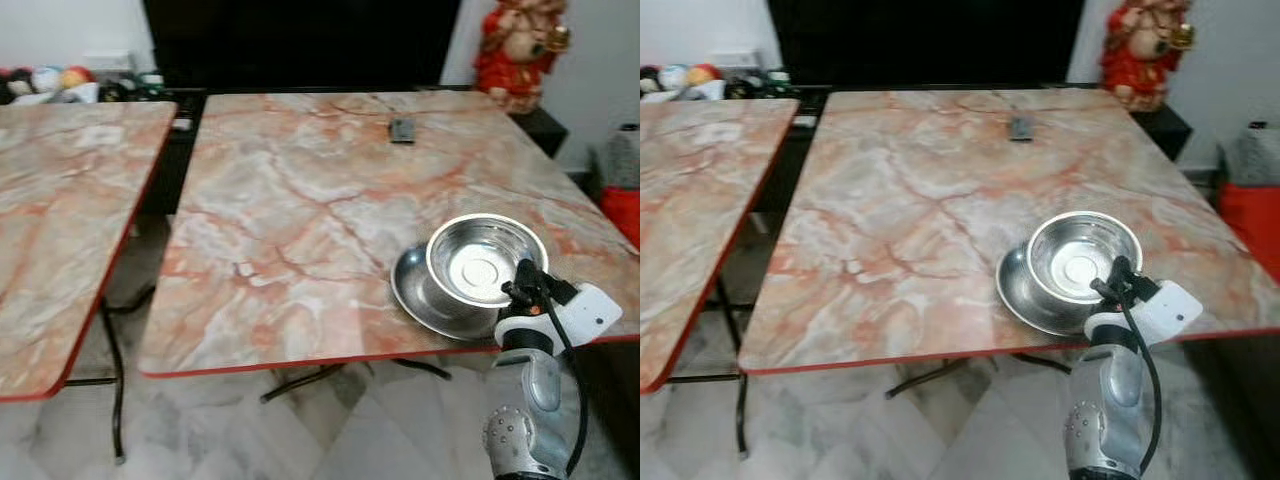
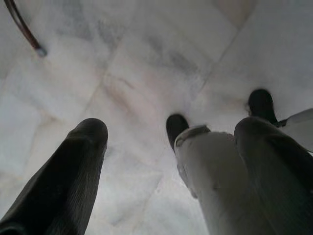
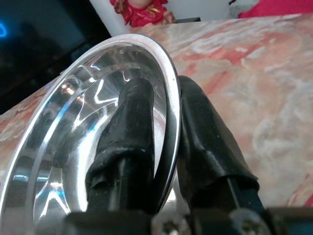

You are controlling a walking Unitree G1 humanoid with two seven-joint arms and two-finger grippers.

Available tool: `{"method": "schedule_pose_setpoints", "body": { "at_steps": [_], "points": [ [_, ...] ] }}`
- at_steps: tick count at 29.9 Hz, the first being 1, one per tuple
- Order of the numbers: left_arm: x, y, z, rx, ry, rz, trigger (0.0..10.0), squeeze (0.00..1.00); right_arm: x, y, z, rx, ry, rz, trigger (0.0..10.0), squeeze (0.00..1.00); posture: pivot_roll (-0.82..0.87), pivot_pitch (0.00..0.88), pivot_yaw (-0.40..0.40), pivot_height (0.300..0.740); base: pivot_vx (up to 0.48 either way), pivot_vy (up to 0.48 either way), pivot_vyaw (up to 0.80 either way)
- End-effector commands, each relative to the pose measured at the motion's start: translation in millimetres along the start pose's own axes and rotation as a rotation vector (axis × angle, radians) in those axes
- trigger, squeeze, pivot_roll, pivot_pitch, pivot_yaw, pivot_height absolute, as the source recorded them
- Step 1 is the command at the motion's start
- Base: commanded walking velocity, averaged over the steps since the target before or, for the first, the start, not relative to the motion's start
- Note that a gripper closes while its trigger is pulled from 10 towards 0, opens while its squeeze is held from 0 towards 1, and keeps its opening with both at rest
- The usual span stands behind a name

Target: Setting the table

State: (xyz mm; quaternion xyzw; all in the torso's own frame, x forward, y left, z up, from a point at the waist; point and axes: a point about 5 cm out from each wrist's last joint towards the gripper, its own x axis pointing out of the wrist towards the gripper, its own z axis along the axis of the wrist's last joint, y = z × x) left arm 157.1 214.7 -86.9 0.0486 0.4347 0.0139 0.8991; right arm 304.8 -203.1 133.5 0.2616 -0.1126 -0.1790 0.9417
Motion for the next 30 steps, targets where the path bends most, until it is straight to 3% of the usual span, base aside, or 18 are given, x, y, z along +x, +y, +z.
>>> {"method": "schedule_pose_setpoints", "body": {
  "at_steps": [1, 12, 21, 30],
  "points": [
    [-4.0, 1.2, -13.6, 0.008, 0.045, 0.005, 10.0, 0.0, 0.3, 4.6, 3.6, 0.0, -0.021, 0.013, 10.0, 0.0, -0.03, 0.1, -0.025, 0.74, 0.0, 0.0, 0.0],
    [-3.7, 0.0, -13.0, 0.023, 0.044, -0.003, 10.0, 0.0, 7.5, 2.8, -3.2, -0.033, -0.007, -0.018, 10.0, 0.0, -0.03, 0.09, -0.022, 0.74, 0.0, 0.0, 0.0],
    [-2.7, -0.3, -9.7, 0.03, 0.034, -0.005, 10.0, 0.0, 23.5, 1.1, -6.9, 0.01, 0.028, -0.092, 10.0, 0.0, -0.02, 0.081, -0.02, 0.74, 0.0, 0.0, 0.0],
    [-2.7, -1.4, -9.6, 0.034, 0.03, -0.007, 10.0, 0.0, 24.1, 0.0, -11.6, 0.027, 0.038, -0.144, 10.0, 0.0, -0.02, 0.088, -0.018, 0.74, 0.0, 0.0, 0.0]
  ]
}}
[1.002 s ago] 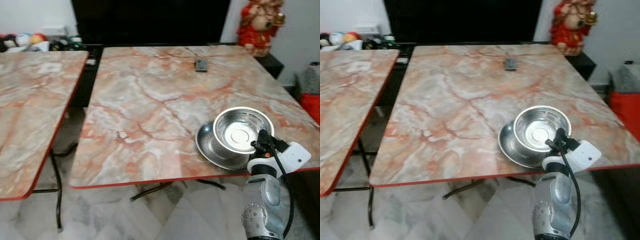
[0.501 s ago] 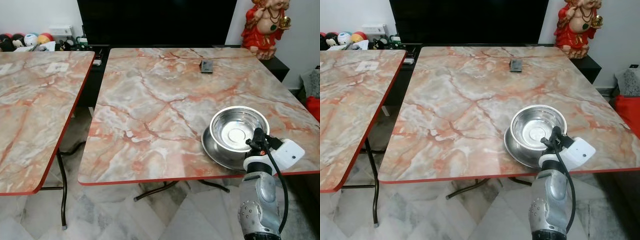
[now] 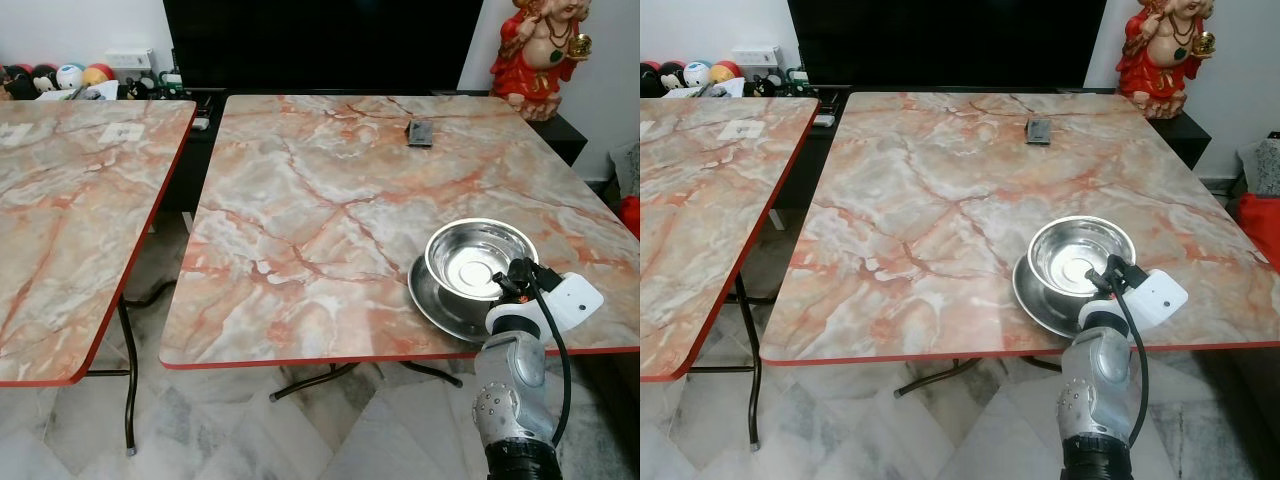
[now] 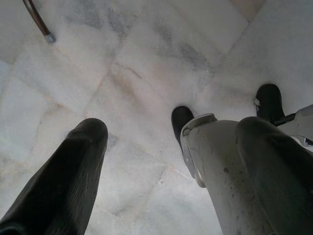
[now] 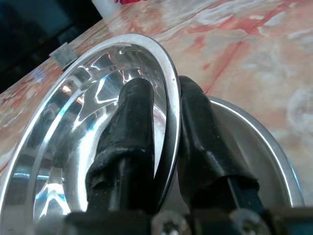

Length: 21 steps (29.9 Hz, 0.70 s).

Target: Setting the table

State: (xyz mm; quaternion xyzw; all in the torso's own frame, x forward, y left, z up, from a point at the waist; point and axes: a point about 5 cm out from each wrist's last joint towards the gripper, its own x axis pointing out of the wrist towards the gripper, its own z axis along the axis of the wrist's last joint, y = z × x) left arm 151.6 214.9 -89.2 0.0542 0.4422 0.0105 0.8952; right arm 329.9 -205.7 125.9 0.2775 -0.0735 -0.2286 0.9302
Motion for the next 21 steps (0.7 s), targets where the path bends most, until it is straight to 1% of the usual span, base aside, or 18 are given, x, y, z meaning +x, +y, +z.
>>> {"method": "schedule_pose_setpoints", "body": {
  "at_steps": [1, 5, 11, 21],
  "points": [
    [-1.0, -1.5, -4.0, 0.021, 0.013, -0.005, 10.0, 0.0, 1.0, -2.4, 0.2, 0.022, -0.005, -0.031, 10.0, 0.0, -0.02, 0.088, -0.018, 0.74, 0.0, 0.0, 0.0],
    [-1.0, -1.6, -4.0, 0.022, 0.013, -0.007, 10.0, 0.0, 1.6, -7.6, -3.5, 0.028, 0.017, -0.061, 10.0, 0.0, -0.02, 0.089, -0.017, 0.74, 0.0, 0.0, 0.0],
    [-1.0, -1.1, -3.7, 0.023, 0.012, -0.007, 10.0, 0.0, 3.2, -11.3, -8.5, 0.069, 0.054, -0.084, 10.0, 0.0, -0.01, 0.091, -0.018, 0.74, 0.0, 0.0, 0.0],
    [-1.1, 0.2, -3.7, 0.023, 0.013, -0.004, 10.0, 0.0, 4.3, -12.4, -12.6, 0.076, 0.076, -0.087, 10.0, 0.0, -0.01, 0.099, -0.017, 0.74, 0.0, 0.0, 0.0]
  ]
}}
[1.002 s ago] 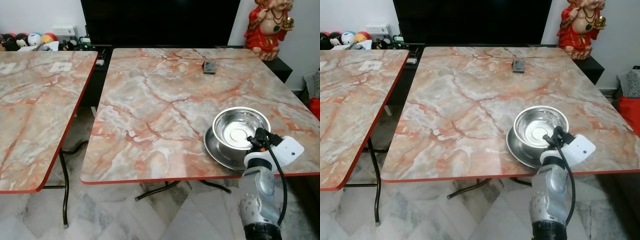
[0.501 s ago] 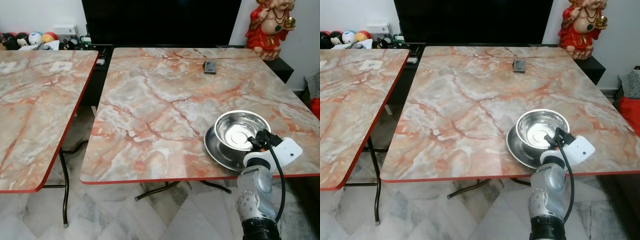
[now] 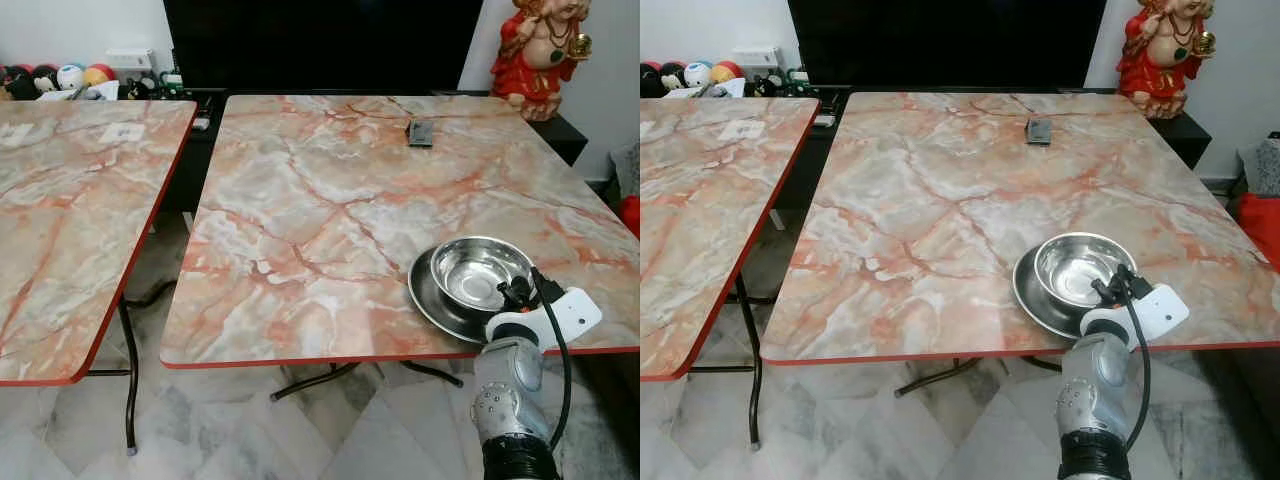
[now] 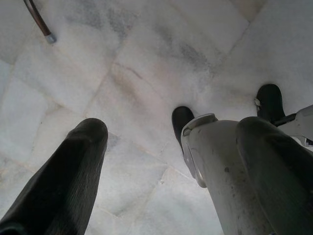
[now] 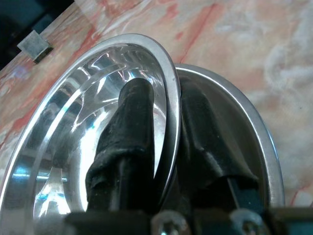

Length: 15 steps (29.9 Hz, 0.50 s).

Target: Setting the table

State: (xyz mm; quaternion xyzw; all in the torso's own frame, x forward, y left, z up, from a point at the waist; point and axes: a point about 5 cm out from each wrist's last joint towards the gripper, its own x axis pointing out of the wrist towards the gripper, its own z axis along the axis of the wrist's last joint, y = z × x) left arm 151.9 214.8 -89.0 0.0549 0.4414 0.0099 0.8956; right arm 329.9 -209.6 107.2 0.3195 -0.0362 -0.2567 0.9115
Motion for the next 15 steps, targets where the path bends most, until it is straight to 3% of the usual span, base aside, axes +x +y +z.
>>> {"method": "schedule_pose_setpoints", "body": {
  "at_steps": [1, 15],
  "points": [
    [-1.1, 0.3, -4.1, 0.021, 0.015, -0.003, 10.0, 0.0, 2.6, 1.1, 0.8, 0.009, 0.009, 0.003, 10.0, 0.0, -0.01, 0.103, -0.017, 0.74, 0.0, 0.0, 0.0],
    [-1.4, -0.8, -5.5, 0.018, 0.02, -0.004, 10.0, 0.0, 1.9, 5.0, -4.2, 0.025, 0.034, 0.033, 10.0, 0.01, -0.01, 0.106, -0.018, 0.74, 0.0, 0.0, 0.0]
  ]
}}
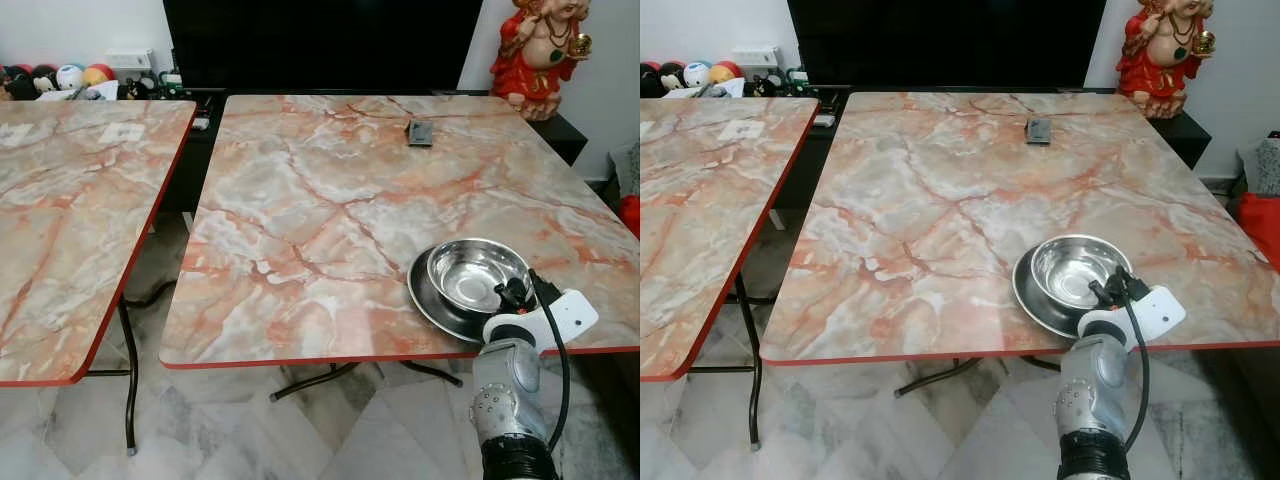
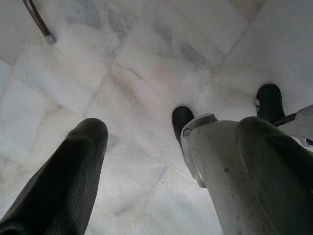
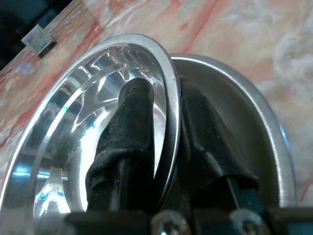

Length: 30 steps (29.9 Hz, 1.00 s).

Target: Setting the table

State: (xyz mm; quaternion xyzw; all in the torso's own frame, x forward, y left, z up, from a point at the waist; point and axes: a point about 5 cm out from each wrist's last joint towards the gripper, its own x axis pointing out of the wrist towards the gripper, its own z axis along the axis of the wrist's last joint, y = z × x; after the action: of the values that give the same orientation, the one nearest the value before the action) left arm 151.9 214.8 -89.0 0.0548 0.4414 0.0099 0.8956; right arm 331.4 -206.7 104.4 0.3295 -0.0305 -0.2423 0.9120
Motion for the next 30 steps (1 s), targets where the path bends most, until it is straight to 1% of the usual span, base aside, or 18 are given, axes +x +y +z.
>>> {"method": "schedule_pose_setpoints", "body": {
  "at_steps": [1, 6, 19, 20, 21, 22, 23, 28, 29, 30],
  "points": [
    [-1.4, -0.8, -5.6, 0.018, 0.02, -0.004, 10.0, 0.0, 1.8, 4.0, -0.2, 0.009, 0.01, 0.011, 10.0, 0.01, -0.01, 0.106, -0.018, 0.74, 0.0, 0.0, 0.0],
    [-1.6, -0.4, -6.3, 0.017, 0.024, -0.003, 10.0, 0.0, 1.2, 3.8, -4.5, 0.001, 0.034, 0.014, 10.0, 0.01, -0.01, 0.106, -0.019, 0.74, 0.0, 0.0, 0.0],
    [-2.5, 1.1, -9.1, 0.016, 0.035, -0.002, 10.0, 0.0, 2.6, 1.4, -4.0, -0.004, 0.03, 0.0, 10.0, 0.02, -0.01, 0.107, -0.017, 0.74, 0.0, 0.0, 0.0],
    [-2.6, 1.2, -9.6, 0.016, 0.036, -0.002, 10.0, 0.0, 2.5, 2.0, -4.3, -0.005, 0.031, 0.004, 10.0, 0.09, -0.01, 0.107, -0.017, 0.74, 0.0, 0.0, 0.0],
    [-2.7, 1.2, -9.8, 0.015, 0.037, -0.001, 10.0, 0.0, 2.5, 2.1, -4.3, -0.005, 0.031, 0.005, 10.0, 0.22, -0.01, 0.107, -0.017, 0.74, 0.0, 0.0, 0.0],
    [-2.7, 1.2, -9.9, 0.015, 0.037, -0.001, 10.0, 0.0, 2.5, 2.1, -4.3, -0.005, 0.03, 0.004, 10.0, 0.22, -0.01, 0.107, -0.017, 0.74, 0.0, 0.0, 0.0],
    [-2.8, 1.2, -10.2, 0.015, 0.038, -0.001, 10.0, 0.0, 2.5, 2.0, -4.2, -0.004, 0.03, 0.003, 10.0, 0.33, -0.01, 0.106, -0.016, 0.74, 0.0, 0.0, 0.0],
    [-2.9, 1.8, -10.6, 0.016, 0.041, 0.001, 10.0, 0.0, 2.7, 1.1, -3.7, -0.004, 0.026, -0.007, 10.0, 0.32, -0.01, 0.107, -0.016, 0.74, 0.0, 0.0, 0.0],
    [-3.0, 2.3, -10.7, 0.016, 0.042, 0.003, 10.0, 0.0, 2.7, 0.3, -3.5, -0.009, 0.024, -0.014, 10.0, 0.27, -0.01, 0.108, -0.016, 0.74, 0.0, 0.0, 0.0],
    [-3.0, 2.3, -10.7, 0.016, 0.042, 0.003, 10.0, 0.0, 2.7, 0.3, -3.5, -0.009, 0.024, -0.014, 10.0, 0.27, -0.01, 0.108, -0.016, 0.74, 0.0, 0.0, 0.0]
  ]
}}
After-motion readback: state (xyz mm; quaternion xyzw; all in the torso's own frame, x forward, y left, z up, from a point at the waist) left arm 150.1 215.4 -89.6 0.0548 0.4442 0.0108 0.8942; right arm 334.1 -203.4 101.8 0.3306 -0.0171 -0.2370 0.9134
